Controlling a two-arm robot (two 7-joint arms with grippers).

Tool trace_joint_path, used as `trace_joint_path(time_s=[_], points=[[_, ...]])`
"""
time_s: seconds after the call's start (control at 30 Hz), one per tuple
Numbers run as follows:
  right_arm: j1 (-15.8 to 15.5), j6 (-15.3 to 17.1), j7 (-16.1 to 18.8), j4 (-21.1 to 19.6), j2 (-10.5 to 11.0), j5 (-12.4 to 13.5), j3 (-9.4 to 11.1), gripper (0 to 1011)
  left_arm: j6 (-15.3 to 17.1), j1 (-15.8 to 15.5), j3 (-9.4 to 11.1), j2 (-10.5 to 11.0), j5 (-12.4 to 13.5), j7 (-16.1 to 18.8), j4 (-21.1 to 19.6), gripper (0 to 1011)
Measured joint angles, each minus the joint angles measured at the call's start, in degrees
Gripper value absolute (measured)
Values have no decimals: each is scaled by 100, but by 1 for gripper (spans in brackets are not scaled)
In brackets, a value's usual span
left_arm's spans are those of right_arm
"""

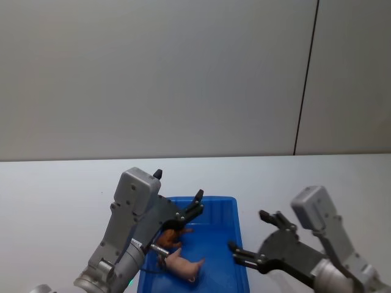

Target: Pick up the two dolls from the table and place them into the box.

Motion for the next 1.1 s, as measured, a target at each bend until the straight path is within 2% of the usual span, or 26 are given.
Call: trace_joint_path(time_s=[0.23,0.6,0.87,1.1], points=[[-246,-56,-101,-163,301,178,149,1001,0,0,0,0,0,0,0,1003],[-482,-117,-185,-302,577,361,293,1001,5,22,-10,20,17,8,-22,1003],[-549,-134,-208,-343,657,413,332,1001,127,193,-74,194,63,256,-236,1003],[-591,-144,-223,-369,707,446,354,1001,306,553,-181,507,-9,743,-599,1003]])
